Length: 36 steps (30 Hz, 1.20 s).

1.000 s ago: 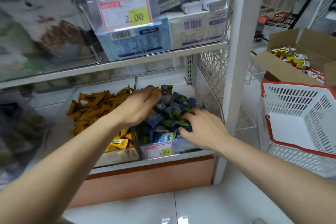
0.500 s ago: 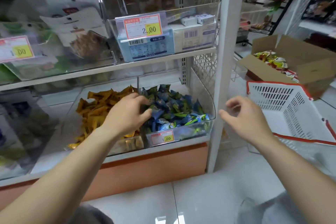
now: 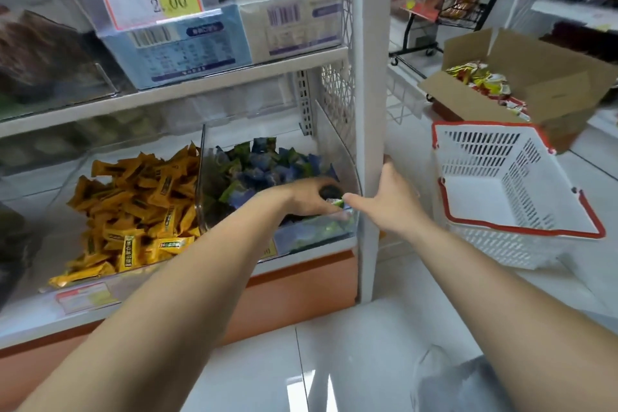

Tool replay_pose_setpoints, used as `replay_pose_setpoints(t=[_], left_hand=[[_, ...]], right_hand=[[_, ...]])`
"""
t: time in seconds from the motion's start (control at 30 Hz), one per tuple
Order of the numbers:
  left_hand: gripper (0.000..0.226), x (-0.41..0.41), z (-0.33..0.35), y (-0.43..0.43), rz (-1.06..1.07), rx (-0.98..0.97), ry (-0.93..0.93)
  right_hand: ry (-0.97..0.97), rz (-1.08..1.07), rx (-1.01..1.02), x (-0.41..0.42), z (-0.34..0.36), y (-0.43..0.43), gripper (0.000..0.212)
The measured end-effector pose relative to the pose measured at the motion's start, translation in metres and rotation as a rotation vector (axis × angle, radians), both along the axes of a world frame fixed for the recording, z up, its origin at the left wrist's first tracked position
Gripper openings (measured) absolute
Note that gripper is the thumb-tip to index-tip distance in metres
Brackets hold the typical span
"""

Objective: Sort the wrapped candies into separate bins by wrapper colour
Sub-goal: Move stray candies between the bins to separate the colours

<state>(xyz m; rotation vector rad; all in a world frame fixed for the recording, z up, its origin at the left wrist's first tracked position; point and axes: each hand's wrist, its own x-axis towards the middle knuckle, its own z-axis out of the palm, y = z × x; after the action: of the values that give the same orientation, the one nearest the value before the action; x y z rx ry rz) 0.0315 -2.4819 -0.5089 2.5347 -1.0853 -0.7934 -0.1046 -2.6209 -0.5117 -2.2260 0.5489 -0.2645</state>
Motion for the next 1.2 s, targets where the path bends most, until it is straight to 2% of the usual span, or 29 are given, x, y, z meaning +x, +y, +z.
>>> replay_pose_setpoints(t=[0.07, 0.17, 0.27, 0.33, 0.43, 0.57, 0.67, 0.73, 0.83, 0.9, 1.03, 1.2], left_hand=[[0.068, 0.008, -0.006, 0.002, -0.055, 0.094, -0.085], [0.054, 0.021, -0.008, 0.008, -0.096, 0.127, -0.252], [0.065, 0.041, 0.006, 0.021, -0.071, 0.158, -0.338], [0.058, 0.057, 0.018, 0.033, -0.038, 0.163, -0.43], [0.037, 0.078, 0.033, 0.051, 0.036, 0.163, -0.531], [0.067, 0.077, 0.048, 0.06, 0.11, 0.176, -0.449], [0.063, 0.057, 0.052, 0.061, 0.059, 0.109, -0.51], [0.065, 0.044, 0.051, 0.067, 0.105, 0.119, -0.555], [0.096, 0.031, 0.042, 0.076, 0.279, 0.379, -0.533], [0.113, 0.028, 0.033, 0.074, 0.349, 0.446, -0.466], [0.129, 0.023, 0.009, 0.069, 0.501, 0.297, -0.138], [0.118, 0.018, -0.002, 0.066, 0.595, 0.085, 0.004]], right_hand=[[0.043, -0.003, 0.034, 0.003, -0.01, -0.003, 0.069], [0.021, -0.025, 0.149, 0.005, -0.023, -0.006, 0.04], [-0.029, -0.023, 0.204, 0.005, -0.029, -0.007, 0.033], [-0.028, -0.013, 0.202, 0.003, -0.03, -0.007, 0.031], [-0.035, 0.026, 0.193, -0.001, -0.03, -0.008, 0.036], [-0.02, 0.042, 0.167, -0.004, -0.028, -0.008, 0.048], [-0.011, 0.031, 0.128, -0.005, -0.026, -0.006, 0.06], [0.005, 0.026, 0.096, -0.006, -0.026, -0.004, 0.068], [0.01, 0.031, 0.044, -0.006, -0.024, -0.004, 0.068], [0.002, 0.036, 0.039, -0.006, -0.022, -0.004, 0.066], [0.01, 0.036, 0.024, -0.007, -0.019, -0.003, 0.067], [0.028, 0.019, 0.034, -0.004, -0.018, -0.003, 0.069]])
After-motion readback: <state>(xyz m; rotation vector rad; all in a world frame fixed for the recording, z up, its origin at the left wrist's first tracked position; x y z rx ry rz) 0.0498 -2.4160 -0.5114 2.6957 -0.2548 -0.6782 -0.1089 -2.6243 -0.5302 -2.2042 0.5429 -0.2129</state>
